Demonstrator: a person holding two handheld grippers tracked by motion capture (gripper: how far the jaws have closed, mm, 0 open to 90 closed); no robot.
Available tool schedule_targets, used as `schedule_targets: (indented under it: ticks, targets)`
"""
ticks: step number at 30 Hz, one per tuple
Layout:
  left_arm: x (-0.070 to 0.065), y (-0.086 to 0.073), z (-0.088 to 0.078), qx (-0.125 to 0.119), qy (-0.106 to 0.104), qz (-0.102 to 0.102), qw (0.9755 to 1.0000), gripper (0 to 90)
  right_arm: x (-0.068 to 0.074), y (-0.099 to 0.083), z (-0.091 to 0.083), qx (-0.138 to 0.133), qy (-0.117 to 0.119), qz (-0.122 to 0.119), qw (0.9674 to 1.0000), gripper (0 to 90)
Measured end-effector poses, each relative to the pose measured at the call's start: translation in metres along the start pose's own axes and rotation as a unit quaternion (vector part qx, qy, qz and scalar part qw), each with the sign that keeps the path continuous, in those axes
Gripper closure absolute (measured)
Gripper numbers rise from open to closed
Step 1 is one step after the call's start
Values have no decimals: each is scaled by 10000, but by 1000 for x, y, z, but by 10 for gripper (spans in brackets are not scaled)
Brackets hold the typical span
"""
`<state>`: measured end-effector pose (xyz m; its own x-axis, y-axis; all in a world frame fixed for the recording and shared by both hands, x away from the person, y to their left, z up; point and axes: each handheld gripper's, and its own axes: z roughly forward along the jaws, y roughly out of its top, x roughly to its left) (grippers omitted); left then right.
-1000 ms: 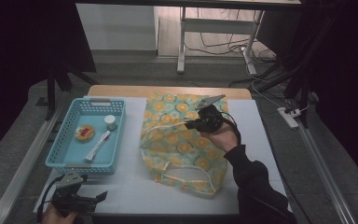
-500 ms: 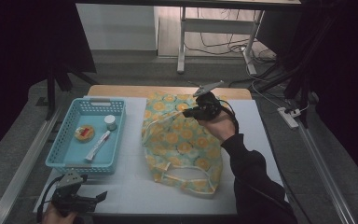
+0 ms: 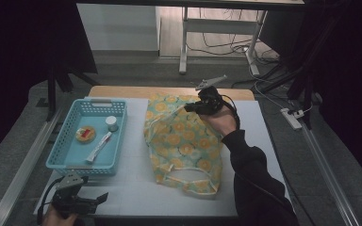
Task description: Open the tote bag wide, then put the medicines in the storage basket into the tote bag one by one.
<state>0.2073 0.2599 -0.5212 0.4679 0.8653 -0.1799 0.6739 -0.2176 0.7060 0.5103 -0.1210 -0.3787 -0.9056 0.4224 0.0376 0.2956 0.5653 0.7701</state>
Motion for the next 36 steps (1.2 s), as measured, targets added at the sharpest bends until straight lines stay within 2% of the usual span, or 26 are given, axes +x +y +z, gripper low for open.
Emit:
schedule_targets:
  ticks: [5,14,23,27,36]
  targets:
    - [0,0,0,2,8,-5,10000,0,-1,4,-3,-83,-32,-5,10000,900]
    - [0,0,-1,-15,-1,-13,10000,0,-1,3,-2,-68,-16,-3,10000,900]
    - [3,-1,-4,-159,-12,-170,9997,0,-2,3,-3,-124,-10,-2,9999,900]
    - [4,-1,-5,-125,18,-176,9998,0,-2,3,-3,-145,-2,-19,9999,900]
    - [7,1,-12,-237,2,-234,9994,0,-1,2,-2,-142,7,-26,9999,900]
